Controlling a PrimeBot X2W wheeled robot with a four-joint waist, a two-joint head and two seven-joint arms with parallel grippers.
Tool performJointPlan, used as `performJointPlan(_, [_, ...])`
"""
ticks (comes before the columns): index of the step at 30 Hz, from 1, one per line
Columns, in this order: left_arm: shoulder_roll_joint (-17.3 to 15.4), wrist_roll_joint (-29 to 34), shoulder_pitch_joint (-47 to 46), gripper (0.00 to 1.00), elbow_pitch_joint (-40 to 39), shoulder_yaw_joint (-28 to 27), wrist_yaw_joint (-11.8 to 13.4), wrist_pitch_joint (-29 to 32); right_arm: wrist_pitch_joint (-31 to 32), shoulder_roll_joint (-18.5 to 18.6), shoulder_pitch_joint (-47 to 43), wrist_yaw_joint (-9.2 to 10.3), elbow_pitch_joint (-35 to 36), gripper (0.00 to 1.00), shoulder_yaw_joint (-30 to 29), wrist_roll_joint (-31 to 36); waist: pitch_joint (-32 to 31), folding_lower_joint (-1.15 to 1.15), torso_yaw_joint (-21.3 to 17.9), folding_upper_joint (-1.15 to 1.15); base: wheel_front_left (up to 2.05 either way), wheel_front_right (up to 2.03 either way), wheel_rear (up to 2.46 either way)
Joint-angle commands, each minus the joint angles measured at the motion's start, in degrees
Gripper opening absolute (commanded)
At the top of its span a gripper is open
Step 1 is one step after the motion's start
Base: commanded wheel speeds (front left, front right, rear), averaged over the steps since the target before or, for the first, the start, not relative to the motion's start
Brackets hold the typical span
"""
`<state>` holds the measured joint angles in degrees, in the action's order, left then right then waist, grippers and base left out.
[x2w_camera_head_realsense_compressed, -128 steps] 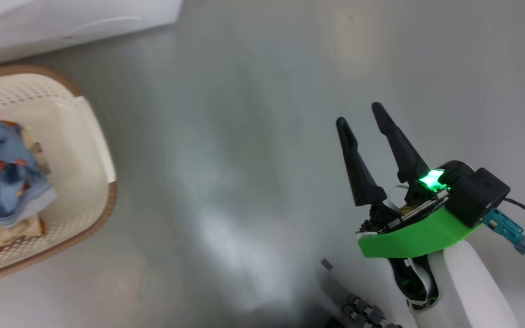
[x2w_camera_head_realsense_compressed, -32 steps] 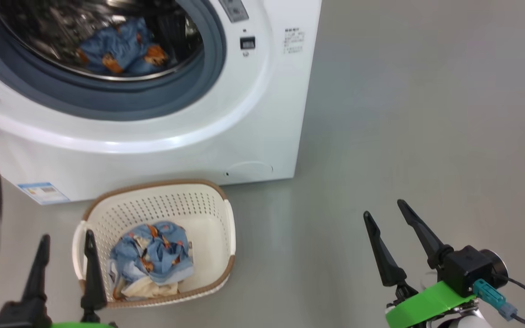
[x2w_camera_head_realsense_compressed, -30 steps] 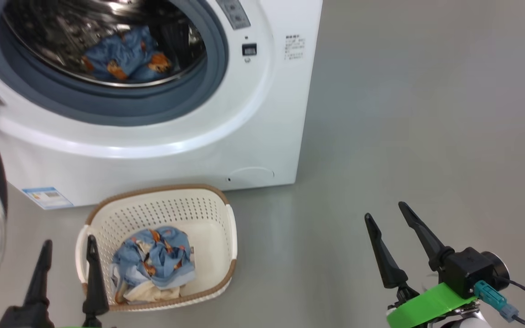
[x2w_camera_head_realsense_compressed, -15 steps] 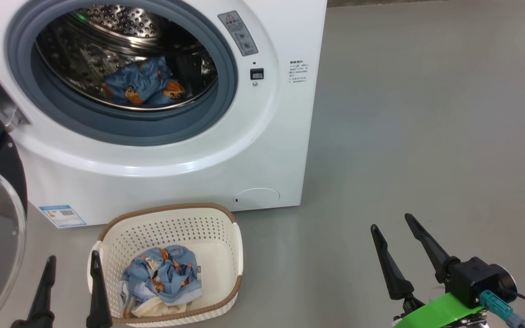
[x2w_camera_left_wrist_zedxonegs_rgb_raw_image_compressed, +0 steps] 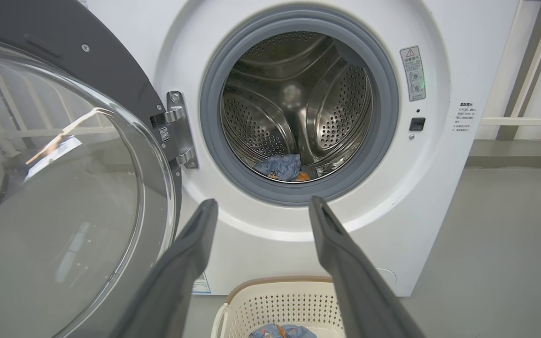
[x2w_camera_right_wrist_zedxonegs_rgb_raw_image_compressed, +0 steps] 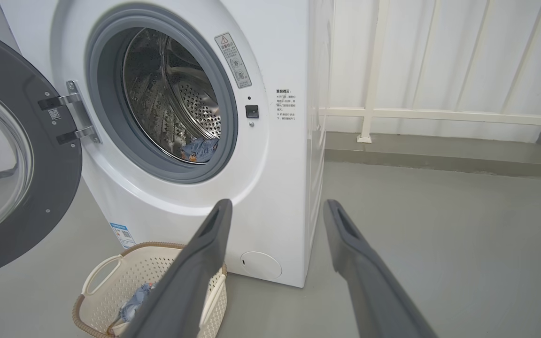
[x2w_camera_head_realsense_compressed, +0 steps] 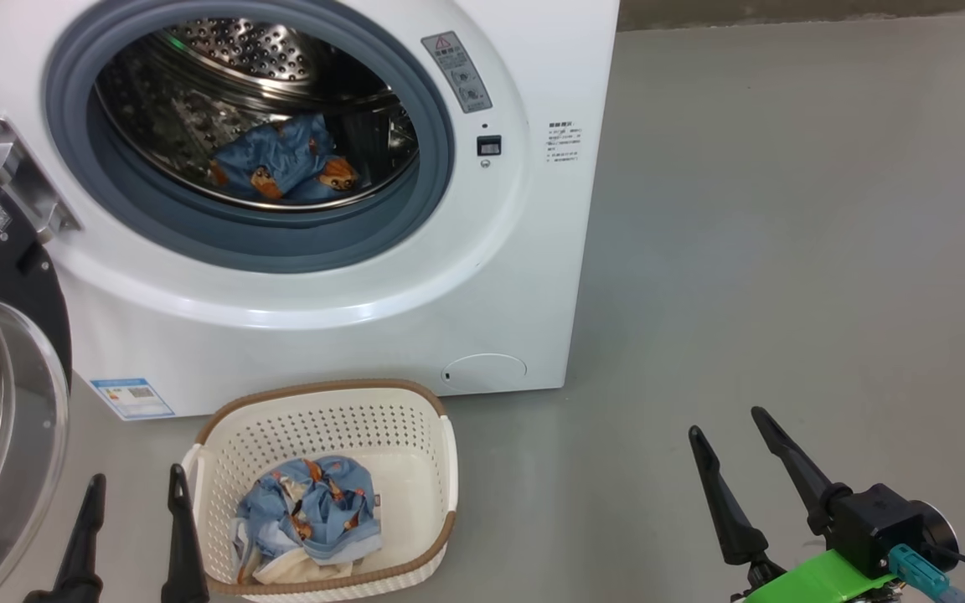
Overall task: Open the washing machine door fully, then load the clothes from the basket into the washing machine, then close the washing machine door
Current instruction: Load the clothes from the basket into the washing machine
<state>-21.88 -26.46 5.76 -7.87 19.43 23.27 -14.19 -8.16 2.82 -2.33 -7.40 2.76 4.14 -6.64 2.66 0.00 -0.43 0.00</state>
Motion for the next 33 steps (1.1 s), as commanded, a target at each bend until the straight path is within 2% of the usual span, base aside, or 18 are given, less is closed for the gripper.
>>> performJointPlan(1, [-0.9,-0.2,-1.3,1.0,-1.4,-2.1,0.6,-0.3,0.2,0.1,0.5,-0.09,1.7,1.0,1.0,0.1,-0.1,0.0,0.2,0.0,0.0,0.0,0.0])
performJointPlan(20, [0.0,-0.8,-3.4,1.0,0.8,-1.9,-0.9,-0.5,0.3,0.1,1.8,-0.09,2.2,1.0,1.7,0.4,2.9,0.0,0.7,0.0,0.0,0.0,0.0])
performJointPlan(24, [0.5,-1.1,-5.1,1.0,3.5,-1.1,-2.2,-0.5,0.2,0.1,2.6,-0.09,2.7,1.0,1.9,0.5,4.9,0.0,0.3,0.0,0.0,0.0,0.0])
performJointPlan(33, [2.3,-2.7,-14.2,1.0,18.7,0.7,-7.5,-0.3,-0.8,0.1,6.0,-0.09,3.5,1.0,2.8,0.4,13.5,0.0,-1.2,0.0,0.0,0.0,0.0])
